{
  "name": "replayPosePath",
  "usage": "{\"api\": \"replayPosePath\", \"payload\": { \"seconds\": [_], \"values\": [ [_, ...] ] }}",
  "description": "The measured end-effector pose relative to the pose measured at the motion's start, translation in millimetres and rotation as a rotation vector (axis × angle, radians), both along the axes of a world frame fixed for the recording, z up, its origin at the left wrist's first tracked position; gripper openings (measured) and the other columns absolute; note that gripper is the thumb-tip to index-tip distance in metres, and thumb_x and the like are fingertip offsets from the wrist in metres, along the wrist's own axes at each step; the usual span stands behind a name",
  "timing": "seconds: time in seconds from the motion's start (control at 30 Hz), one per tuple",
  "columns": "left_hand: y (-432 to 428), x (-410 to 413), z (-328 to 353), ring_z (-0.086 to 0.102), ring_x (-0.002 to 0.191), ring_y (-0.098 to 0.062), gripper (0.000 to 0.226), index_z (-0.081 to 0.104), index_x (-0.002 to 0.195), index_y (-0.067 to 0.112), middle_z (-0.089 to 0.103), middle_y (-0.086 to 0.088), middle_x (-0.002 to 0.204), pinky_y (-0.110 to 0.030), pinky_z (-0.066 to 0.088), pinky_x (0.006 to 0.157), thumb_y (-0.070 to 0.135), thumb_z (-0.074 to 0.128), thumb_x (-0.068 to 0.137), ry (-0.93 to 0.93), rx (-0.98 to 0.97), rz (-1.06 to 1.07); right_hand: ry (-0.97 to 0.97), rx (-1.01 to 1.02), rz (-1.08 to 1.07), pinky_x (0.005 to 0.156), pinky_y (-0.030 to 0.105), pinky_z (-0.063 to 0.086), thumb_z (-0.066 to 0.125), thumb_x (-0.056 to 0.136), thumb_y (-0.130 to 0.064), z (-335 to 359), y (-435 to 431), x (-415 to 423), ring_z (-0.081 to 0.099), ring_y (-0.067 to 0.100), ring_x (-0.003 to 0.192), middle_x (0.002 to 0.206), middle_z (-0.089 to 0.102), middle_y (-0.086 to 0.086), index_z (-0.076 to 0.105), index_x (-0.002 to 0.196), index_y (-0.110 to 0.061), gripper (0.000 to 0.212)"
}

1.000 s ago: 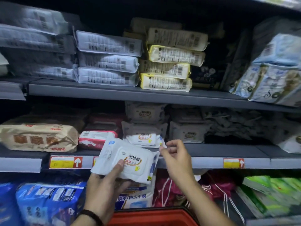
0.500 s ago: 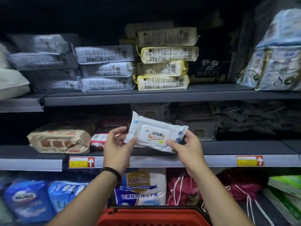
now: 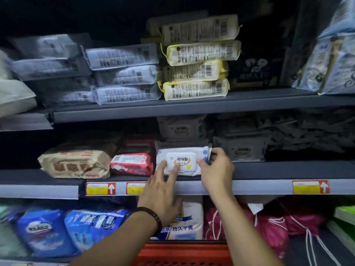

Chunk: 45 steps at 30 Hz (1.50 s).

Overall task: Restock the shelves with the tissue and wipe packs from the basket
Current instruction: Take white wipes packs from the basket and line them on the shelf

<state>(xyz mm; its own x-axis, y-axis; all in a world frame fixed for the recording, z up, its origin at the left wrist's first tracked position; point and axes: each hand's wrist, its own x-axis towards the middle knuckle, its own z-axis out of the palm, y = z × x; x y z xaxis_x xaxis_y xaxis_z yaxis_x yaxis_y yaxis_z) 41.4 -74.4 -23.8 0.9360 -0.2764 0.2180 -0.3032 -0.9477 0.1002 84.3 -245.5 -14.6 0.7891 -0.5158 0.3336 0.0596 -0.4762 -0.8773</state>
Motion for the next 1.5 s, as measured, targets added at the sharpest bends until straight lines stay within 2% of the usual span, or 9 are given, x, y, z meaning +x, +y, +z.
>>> {"api": "replayPosePath", "payload": {
  "seconds": [0.17, 0.27, 0.4, 0.6, 0.73, 0.93, 1.07, 1.3, 1.5],
  "values": [
    [-15.0, 6.1, 3.8, 0.008, 0.159, -0.040, 0.098, -0.003, 0.164, 0.025, -0.008, -0.021, 0.168, -0.047, 0.009, 0.131, 0.049, 0.057, 0.090, 0.106, 0.069, 0.025, 0.068, -0.046, 0.086, 0.089, 0.046, 0.060, 0.082, 0.085, -0.027, -2.1, -5.6, -0.8, 0.072, 0.027, 0.099, 0.102, 0.077, 0.003, 0.068, 0.104, -0.021, 0.025],
    [-10.6, 3.5, 15.6, 0.018, 0.155, -0.045, 0.097, -0.001, 0.165, 0.025, -0.007, -0.020, 0.169, -0.047, 0.021, 0.128, 0.045, 0.059, 0.092, 0.183, 0.046, -0.001, 0.147, -0.202, 0.185, 0.096, 0.040, 0.057, 0.080, 0.087, -0.035, 10.8, -12.8, -17.2, 0.070, 0.032, 0.113, 0.114, 0.077, 0.008, 0.065, 0.127, -0.017, 0.046],
    [8.0, -20.7, 25.9, 0.040, 0.144, -0.039, 0.078, 0.031, 0.160, 0.024, 0.028, -0.017, 0.163, -0.046, 0.037, 0.119, 0.042, 0.063, 0.091, 0.092, -0.006, -0.077, 0.188, -0.326, 0.190, 0.112, 0.035, 0.041, 0.073, 0.095, -0.032, 21.7, -16.2, -56.5, 0.051, 0.035, 0.140, 0.149, 0.058, 0.018, 0.034, 0.162, -0.007, 0.081],
    [39.4, -100.6, -25.1, 0.064, 0.118, -0.024, 0.036, 0.065, 0.125, 0.033, 0.064, 0.002, 0.129, -0.036, 0.053, 0.098, 0.043, 0.059, 0.091, 0.360, 0.169, -0.319, 0.153, -0.451, 0.341, 0.084, 0.033, 0.056, 0.075, 0.089, -0.028, -6.3, -12.7, -119.0, 0.071, 0.021, 0.085, 0.089, 0.075, -0.004, 0.073, 0.107, -0.022, 0.020],
    [52.6, -126.3, -66.5, 0.070, 0.106, -0.020, 0.031, 0.071, 0.113, 0.030, 0.076, 0.005, 0.113, -0.032, 0.056, 0.089, 0.045, 0.055, 0.091, 0.628, 0.262, -0.353, 0.476, -0.645, 0.527, 0.082, 0.036, 0.060, 0.070, 0.091, -0.034, -82.0, -5.9, -157.7, 0.072, 0.022, 0.085, 0.091, 0.077, -0.003, 0.072, 0.098, -0.026, 0.011],
    [38.7, -122.6, -86.1, 0.059, 0.129, -0.025, 0.046, 0.058, 0.145, 0.026, 0.065, -0.002, 0.141, -0.029, 0.043, 0.103, 0.045, 0.056, 0.103, 0.822, 0.372, -0.427, 1.163, -0.923, 0.831, 0.099, 0.042, 0.058, 0.074, 0.089, -0.031, -226.1, -4.8, -201.6, 0.065, 0.034, 0.119, 0.135, 0.064, 0.014, 0.064, 0.130, -0.018, 0.044],
    [39.7, -111.6, -90.4, 0.053, 0.136, -0.024, 0.056, 0.048, 0.152, 0.026, 0.058, -0.001, 0.149, -0.028, 0.040, 0.106, 0.053, 0.051, 0.103, 0.921, 0.415, -0.393, 1.176, -1.038, 0.902, 0.111, 0.044, 0.047, 0.080, 0.085, -0.034, -278.1, -0.7, -208.8, 0.052, 0.037, 0.135, 0.149, 0.050, 0.016, 0.042, 0.153, -0.014, 0.080],
    [43.7, -98.0, -99.1, 0.043, 0.147, -0.025, 0.059, 0.044, 0.155, 0.025, 0.043, -0.003, 0.162, -0.034, 0.036, 0.116, 0.054, 0.049, 0.104, 0.965, 0.508, -0.382, 1.167, -1.235, 0.963, 0.124, 0.052, 0.026, 0.078, 0.089, -0.038, -298.1, 7.5, -203.5, 0.032, 0.039, 0.150, 0.165, 0.031, 0.016, 0.020, 0.165, -0.013, 0.099],
    [48.6, -95.3, -101.8, 0.044, 0.146, -0.025, 0.060, 0.046, 0.154, 0.027, 0.043, -0.002, 0.162, -0.035, 0.037, 0.115, 0.057, 0.049, 0.103, 0.973, 0.496, -0.393, 1.194, -1.100, 0.992, 0.114, 0.043, 0.037, 0.087, 0.082, -0.034, -282.8, 7.5, -195.4, 0.038, 0.035, 0.143, 0.152, 0.044, 0.012, 0.055, 0.142, -0.027, 0.068]
  ]
}}
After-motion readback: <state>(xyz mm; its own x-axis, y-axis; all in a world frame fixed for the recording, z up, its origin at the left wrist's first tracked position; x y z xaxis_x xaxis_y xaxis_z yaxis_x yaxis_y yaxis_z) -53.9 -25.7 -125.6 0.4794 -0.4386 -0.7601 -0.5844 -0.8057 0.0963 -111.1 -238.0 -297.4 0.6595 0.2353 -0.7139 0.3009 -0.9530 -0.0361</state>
